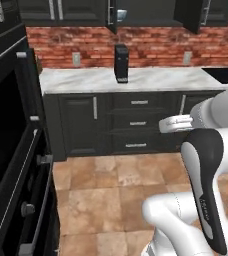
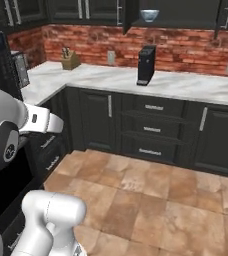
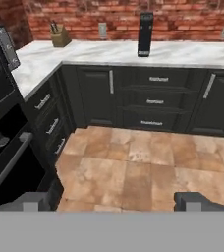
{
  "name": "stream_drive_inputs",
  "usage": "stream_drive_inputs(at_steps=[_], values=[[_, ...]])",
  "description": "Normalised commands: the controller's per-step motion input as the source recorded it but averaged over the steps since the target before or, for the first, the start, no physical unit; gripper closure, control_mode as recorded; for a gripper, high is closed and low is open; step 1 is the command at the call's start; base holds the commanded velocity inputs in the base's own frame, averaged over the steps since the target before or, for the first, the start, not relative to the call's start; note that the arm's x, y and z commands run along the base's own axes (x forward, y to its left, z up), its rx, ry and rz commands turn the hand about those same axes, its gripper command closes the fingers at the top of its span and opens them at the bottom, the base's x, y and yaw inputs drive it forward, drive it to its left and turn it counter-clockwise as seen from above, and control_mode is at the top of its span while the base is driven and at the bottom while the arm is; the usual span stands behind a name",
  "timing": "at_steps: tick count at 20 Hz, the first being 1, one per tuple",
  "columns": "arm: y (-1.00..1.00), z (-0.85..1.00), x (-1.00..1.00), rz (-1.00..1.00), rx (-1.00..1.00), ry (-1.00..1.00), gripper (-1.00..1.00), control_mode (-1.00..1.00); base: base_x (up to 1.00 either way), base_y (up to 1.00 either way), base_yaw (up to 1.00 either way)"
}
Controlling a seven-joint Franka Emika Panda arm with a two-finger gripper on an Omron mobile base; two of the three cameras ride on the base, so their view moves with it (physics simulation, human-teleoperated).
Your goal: Take the smaller bowl and place it next to the appetizer plate on the dining counter , and place the larger bowl next to the plate with cooked food.
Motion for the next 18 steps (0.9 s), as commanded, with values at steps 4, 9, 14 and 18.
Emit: stream_drive_inputs(at_steps=[4,9,14,18], values=[[0.0,0.0,0.0,0.0,0.0,0.0,-1.0,1.0,1.0,-0.53,0.02],[0.0,0.0,0.0,0.0,0.0,0.0,-1.0,1.0,1.0,-0.8,0.0],[0.0,0.0,0.0,0.0,0.0,0.0,-1.0,1.0,1.0,-0.4,0.0],[0.0,0.0,0.0,0.0,0.0,0.0,-1.0,1.0,1.0,-0.18,0.0]])
